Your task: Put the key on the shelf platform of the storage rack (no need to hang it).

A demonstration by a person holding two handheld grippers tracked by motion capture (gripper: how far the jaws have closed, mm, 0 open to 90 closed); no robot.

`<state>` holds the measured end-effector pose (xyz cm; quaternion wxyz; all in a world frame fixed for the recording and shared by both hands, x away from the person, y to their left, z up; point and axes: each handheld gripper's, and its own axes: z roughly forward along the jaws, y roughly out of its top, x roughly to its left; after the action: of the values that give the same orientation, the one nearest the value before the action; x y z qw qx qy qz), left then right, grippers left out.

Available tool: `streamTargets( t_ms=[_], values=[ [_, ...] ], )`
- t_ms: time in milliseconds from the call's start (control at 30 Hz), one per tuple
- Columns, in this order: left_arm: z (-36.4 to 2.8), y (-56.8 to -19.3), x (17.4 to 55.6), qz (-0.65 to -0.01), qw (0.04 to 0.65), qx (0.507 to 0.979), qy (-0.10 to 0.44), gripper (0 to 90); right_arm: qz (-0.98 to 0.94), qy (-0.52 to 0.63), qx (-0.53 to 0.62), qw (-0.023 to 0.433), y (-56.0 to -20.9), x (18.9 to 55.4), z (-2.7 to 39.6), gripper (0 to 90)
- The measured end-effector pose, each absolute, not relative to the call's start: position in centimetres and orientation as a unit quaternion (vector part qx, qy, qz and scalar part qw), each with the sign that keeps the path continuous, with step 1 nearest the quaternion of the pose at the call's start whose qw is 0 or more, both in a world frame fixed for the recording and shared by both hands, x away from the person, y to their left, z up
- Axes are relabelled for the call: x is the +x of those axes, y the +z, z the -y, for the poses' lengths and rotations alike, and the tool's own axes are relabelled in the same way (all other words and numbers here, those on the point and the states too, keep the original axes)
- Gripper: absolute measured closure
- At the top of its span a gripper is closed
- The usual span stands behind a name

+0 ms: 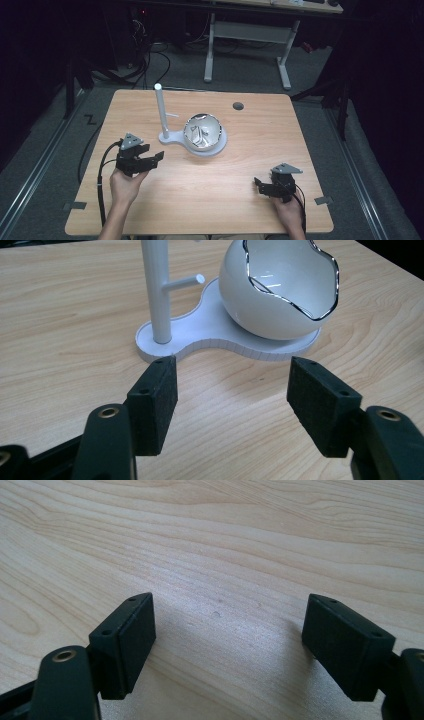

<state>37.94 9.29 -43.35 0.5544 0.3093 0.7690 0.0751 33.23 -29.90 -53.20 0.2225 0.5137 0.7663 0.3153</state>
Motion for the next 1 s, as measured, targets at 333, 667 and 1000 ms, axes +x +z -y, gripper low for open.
streamTargets(
  t_ms=[333, 667, 1000],
  values=[
    [-9.6, -44.3, 37.3, -0.779, 0.548, 0.297, 0.068, 37.1, -0.766, 0.315, 0.514, 0.223, -53.2, 33.2, 29.9, 21.8],
    [-9.6, -45.9, 36.8, -0.783, 0.540, 0.302, 0.064, 36.9, -0.766, 0.315, 0.514, 0.223, -53.2, 33.2, 29.9, 21.8],
    [-8.8, -47.8, 36.1, -0.787, 0.536, 0.295, 0.075, 37.3, -0.766, 0.315, 0.514, 0.223, -53.2, 33.2, 29.9, 21.8]
  ],
)
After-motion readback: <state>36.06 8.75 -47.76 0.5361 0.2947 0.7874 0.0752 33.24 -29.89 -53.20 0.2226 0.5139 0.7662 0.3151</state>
